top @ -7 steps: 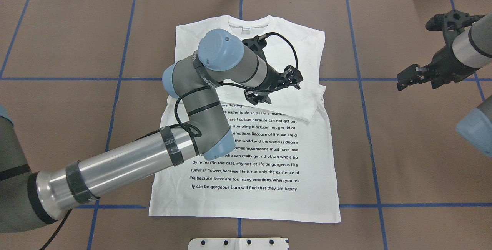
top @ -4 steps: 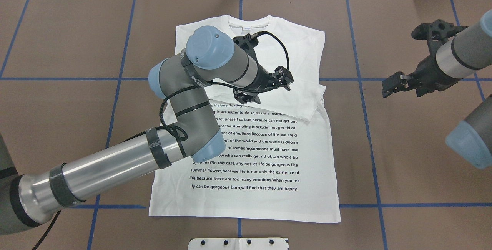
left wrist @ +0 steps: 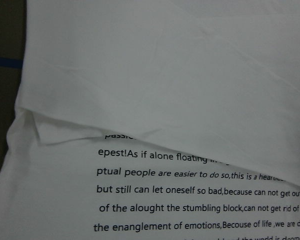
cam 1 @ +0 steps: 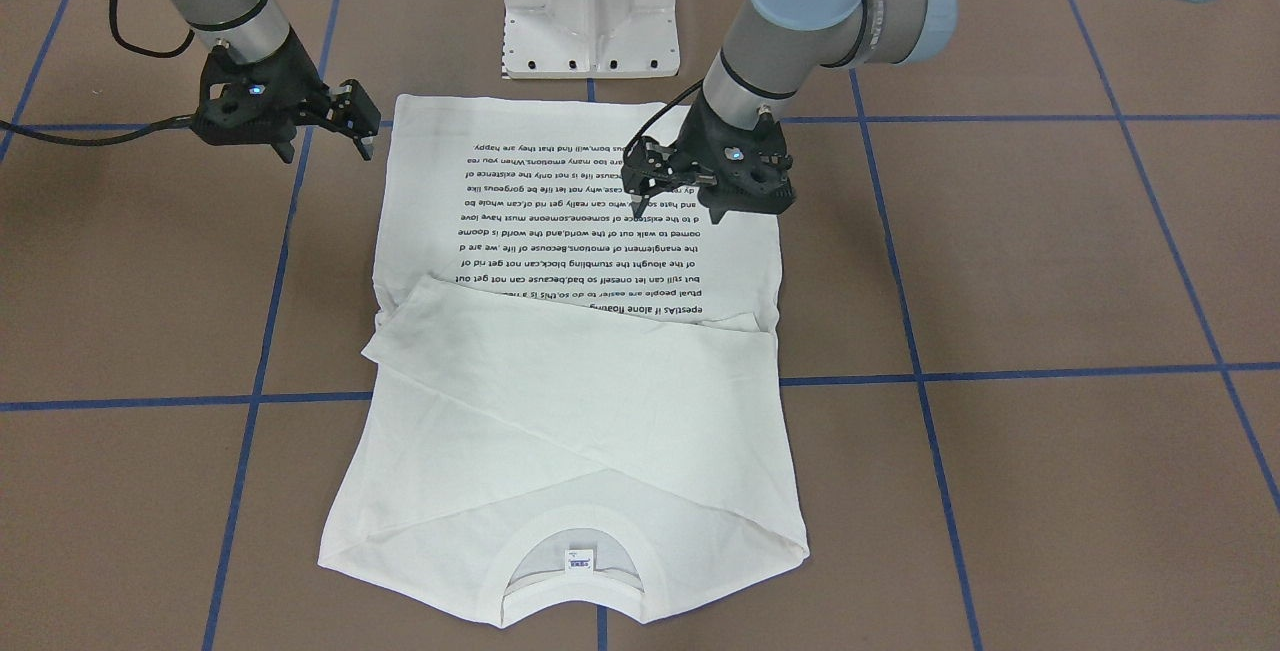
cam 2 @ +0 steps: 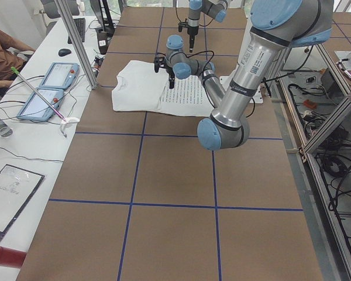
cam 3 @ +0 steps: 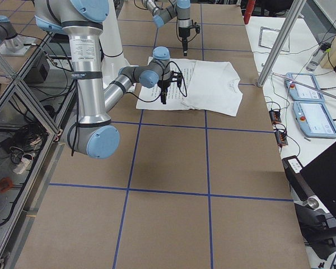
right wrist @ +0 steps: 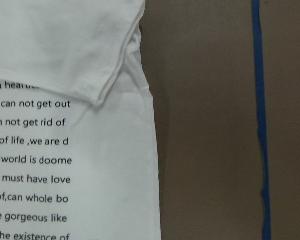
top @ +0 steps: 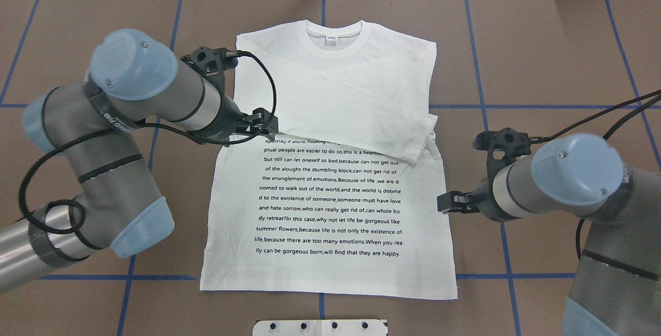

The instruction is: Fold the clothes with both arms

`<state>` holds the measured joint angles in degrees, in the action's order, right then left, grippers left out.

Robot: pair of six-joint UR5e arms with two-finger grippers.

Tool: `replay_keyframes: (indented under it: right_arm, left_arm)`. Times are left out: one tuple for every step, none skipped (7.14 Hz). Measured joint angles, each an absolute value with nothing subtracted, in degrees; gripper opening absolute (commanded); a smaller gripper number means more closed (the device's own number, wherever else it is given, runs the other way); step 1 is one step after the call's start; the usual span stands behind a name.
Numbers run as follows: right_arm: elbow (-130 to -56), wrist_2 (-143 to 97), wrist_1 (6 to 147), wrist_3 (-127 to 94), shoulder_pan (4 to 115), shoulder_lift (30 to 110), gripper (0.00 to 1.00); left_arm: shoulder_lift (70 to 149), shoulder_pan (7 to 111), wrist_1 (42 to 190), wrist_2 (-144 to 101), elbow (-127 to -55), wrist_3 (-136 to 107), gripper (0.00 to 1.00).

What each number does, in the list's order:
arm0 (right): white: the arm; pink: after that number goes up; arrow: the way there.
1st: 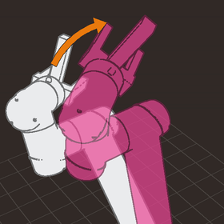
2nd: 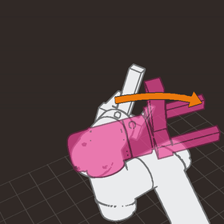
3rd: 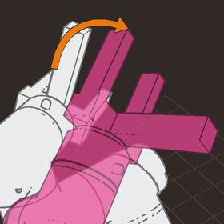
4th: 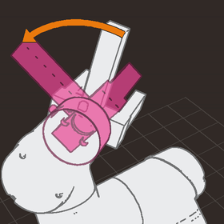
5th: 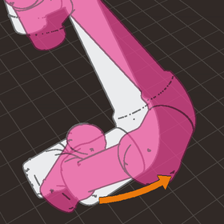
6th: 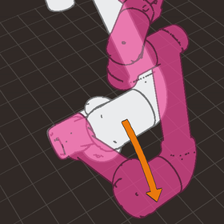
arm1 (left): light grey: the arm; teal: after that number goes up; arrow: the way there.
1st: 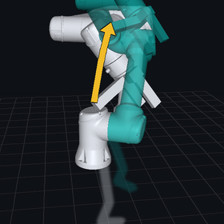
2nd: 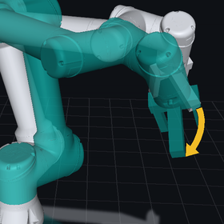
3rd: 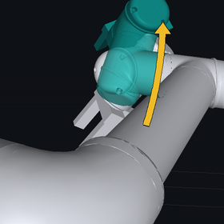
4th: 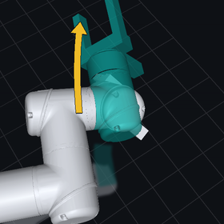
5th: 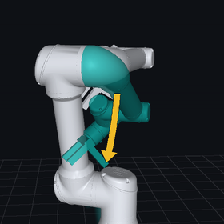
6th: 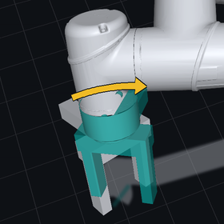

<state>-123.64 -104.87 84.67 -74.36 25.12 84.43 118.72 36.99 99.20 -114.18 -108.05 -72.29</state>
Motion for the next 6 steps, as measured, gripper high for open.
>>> replay_keyframes:
  right_arm:
    - [-123.71,-101.5,84.65,-77.7,20.14,84.47,1.0]
    - [-123.68,-99.35,84.64,-80.77,15.8,84.52,1.0]
    - [-123.37,-97.74,84.64,-83.24,12.19,84.56,1.0]
    - [-122.8,-96.71,84.65,-84.77,9.72,84.67,1.0]
    - [-122.13,-96.43,84.68,-85.7,8.36,84.82,0.99]
    - [-121.38,-96.38,84.66,-86.2,7.68,84.9,0.99]
  left_arm:
    - [114.88,37.37,98.08,-113.59,-110.97,-70.35,0.99]
    - [111.26,37.38,97.56,-112.82,-113.06,-68.77,0.99]
    - [108.8,37.16,97.38,-112.02,-114.4,-68.1,0.99]
    - [107.62,36.94,97.32,-111.46,-115.11,-68.02,0.99]
    - [107.17,36.79,97.3,-111.22,-115.41,-68.2,0.99]
    - [107.05,36.68,97.3,-111.14,-115.55,-68.4,0.99]
